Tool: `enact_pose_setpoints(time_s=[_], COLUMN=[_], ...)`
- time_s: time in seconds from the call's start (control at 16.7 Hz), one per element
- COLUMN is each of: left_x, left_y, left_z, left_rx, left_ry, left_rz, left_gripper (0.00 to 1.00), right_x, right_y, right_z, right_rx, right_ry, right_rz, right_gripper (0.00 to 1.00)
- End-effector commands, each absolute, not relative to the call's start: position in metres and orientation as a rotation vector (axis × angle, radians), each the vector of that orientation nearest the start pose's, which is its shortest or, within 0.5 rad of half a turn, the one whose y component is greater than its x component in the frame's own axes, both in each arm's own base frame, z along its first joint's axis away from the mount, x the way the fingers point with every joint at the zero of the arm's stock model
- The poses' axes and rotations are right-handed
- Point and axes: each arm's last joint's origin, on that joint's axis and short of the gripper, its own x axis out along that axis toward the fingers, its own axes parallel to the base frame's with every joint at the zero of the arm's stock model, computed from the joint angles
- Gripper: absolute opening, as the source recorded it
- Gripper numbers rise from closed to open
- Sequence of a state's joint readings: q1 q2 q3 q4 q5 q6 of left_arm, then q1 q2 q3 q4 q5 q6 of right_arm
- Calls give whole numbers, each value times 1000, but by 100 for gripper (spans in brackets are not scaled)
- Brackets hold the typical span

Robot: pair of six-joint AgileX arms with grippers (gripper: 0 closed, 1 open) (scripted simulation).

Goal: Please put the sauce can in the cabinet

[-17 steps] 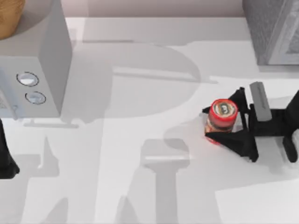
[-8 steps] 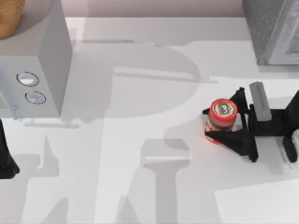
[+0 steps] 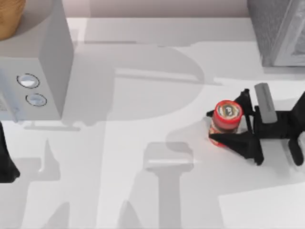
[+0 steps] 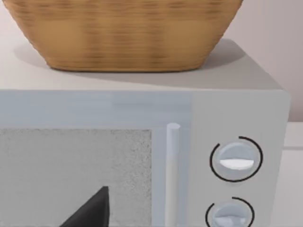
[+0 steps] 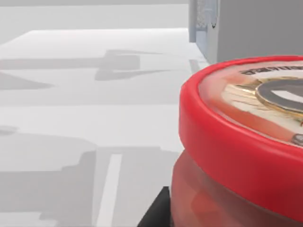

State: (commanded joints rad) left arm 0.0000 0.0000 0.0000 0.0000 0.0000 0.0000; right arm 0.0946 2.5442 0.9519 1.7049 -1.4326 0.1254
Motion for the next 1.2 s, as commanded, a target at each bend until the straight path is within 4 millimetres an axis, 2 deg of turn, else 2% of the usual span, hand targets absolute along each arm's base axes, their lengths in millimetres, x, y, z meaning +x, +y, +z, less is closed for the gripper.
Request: enact_pose_setpoints(time_s=[0.6, 1.2], left_x=[106, 106], left_y=[-1, -1], left_z=[160, 160], left_rx=[0, 0], left_ry=[0, 0], left_rz=[0, 0], left_gripper=[100, 100], right_x=[373, 370], right_y=[69, 69], right_z=[66, 123], right_rx=[11, 15], right_ry=[3, 7], right_rz=[1552, 1555], right_gripper=[0, 0])
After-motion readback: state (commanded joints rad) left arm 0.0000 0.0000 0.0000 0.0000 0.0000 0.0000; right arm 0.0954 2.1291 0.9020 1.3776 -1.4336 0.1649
